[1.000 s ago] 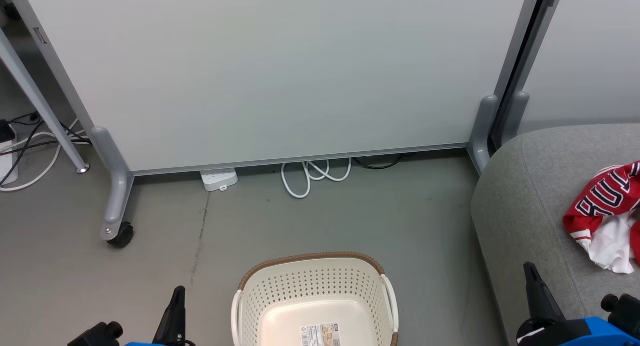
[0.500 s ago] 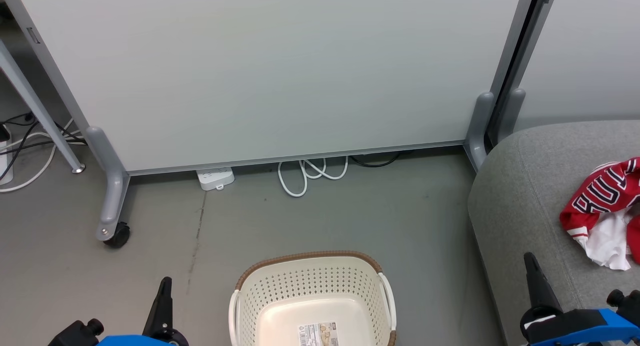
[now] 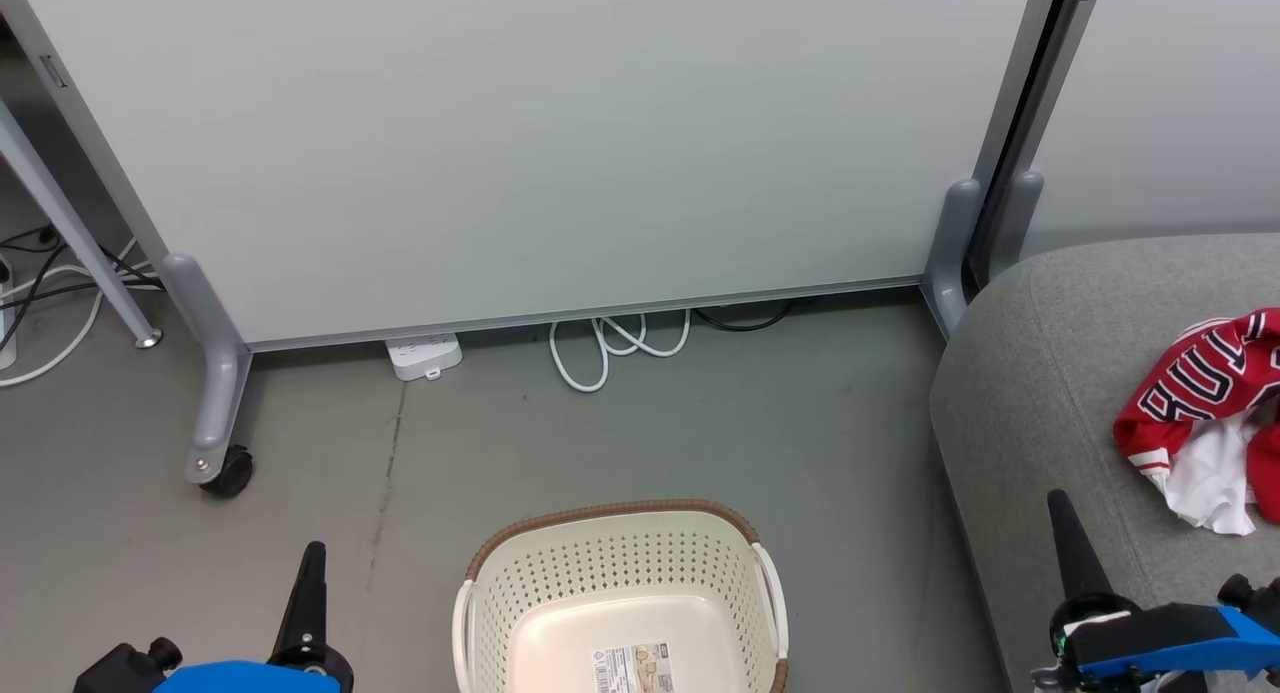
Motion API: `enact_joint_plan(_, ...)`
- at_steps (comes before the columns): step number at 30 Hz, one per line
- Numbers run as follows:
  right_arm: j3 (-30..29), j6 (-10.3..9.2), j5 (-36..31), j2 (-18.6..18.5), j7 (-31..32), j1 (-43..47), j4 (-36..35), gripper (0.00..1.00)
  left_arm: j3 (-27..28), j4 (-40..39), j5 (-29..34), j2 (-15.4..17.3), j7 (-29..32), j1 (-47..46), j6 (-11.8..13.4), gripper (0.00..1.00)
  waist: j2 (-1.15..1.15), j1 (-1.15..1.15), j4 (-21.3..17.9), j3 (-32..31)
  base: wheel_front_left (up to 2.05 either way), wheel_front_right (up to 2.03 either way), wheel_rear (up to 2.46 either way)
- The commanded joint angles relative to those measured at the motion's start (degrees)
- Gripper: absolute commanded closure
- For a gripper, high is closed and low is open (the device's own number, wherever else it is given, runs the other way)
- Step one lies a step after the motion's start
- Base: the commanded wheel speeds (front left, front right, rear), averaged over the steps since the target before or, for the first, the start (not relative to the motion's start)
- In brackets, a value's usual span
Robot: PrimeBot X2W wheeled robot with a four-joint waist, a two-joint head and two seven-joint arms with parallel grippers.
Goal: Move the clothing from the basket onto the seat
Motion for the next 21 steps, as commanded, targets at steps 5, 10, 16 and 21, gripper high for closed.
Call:
enact_joint_plan(5, -0.12, 0.01, 4.40, -0.27, 0.37, -1.90, 0.09, 1.00, 1.17, -1.34, -3.69, 0.22, 1.07, -1.75, -0.19, 1.00, 0.00, 0.00, -0.21, 0.11, 0.00, 0.00, 0.00)
enact_joint_plan(10, -0.14, 0.01, 7.48, -0.28, 0.58, -2.47, 0.42, 1.00, 1.75, -1.79, -6.34, 0.17, 1.83, -1.90, -0.20, 1.00, 0.00, 0.00, -0.40, 0.20, 0.00, 0.00, 0.00)
enact_joint_plan(16, -0.15, 0.01, 11.04, -0.30, 0.90, -2.82, 0.83, 1.00, 2.51, -2.33, -9.36, 0.11, 2.70, -2.00, -0.21, 1.00, 0.00, 0.00, -0.62, 0.32, 0.00, 0.00, 0.00)
enact_joint_plan(21, -0.15, 0.01, 13.89, -0.31, 1.10, -3.33, 1.12, 1.00, 3.15, -2.74, -11.74, 0.06, 3.40, -2.15, -0.23, 1.00, 0.00, 0.00, -0.81, 0.41, 0.00, 0.00, 0.00)
